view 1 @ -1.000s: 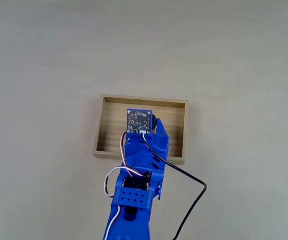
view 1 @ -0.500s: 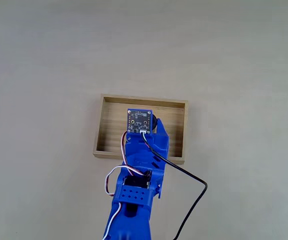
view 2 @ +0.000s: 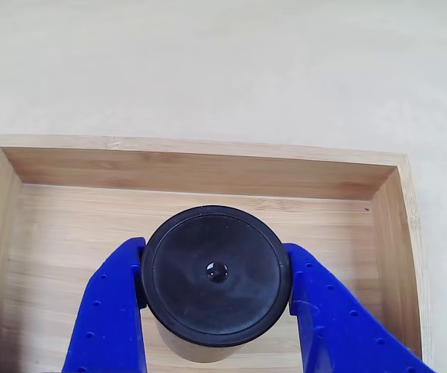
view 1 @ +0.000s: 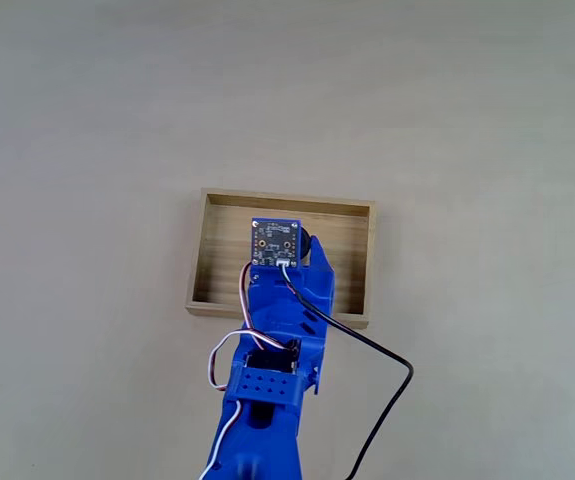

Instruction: Place the black cylinder in the wooden box then return to rest.

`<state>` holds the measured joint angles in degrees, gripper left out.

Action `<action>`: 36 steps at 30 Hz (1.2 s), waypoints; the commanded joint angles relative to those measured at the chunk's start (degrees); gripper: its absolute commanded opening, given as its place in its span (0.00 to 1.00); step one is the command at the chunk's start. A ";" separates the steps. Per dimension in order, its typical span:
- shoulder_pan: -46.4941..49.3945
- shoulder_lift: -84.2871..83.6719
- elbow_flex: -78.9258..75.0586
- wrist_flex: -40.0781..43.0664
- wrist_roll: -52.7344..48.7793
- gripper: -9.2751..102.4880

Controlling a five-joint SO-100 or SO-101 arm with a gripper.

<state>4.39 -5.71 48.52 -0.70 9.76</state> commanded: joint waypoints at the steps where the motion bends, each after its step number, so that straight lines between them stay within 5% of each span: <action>1: -0.70 -0.97 -4.04 -2.29 0.97 0.24; 25: -0.79 1.67 -4.13 -4.22 1.76 0.25; 36: -0.53 1.85 -4.04 -4.22 2.20 0.32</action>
<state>3.87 -3.60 48.52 -2.64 11.51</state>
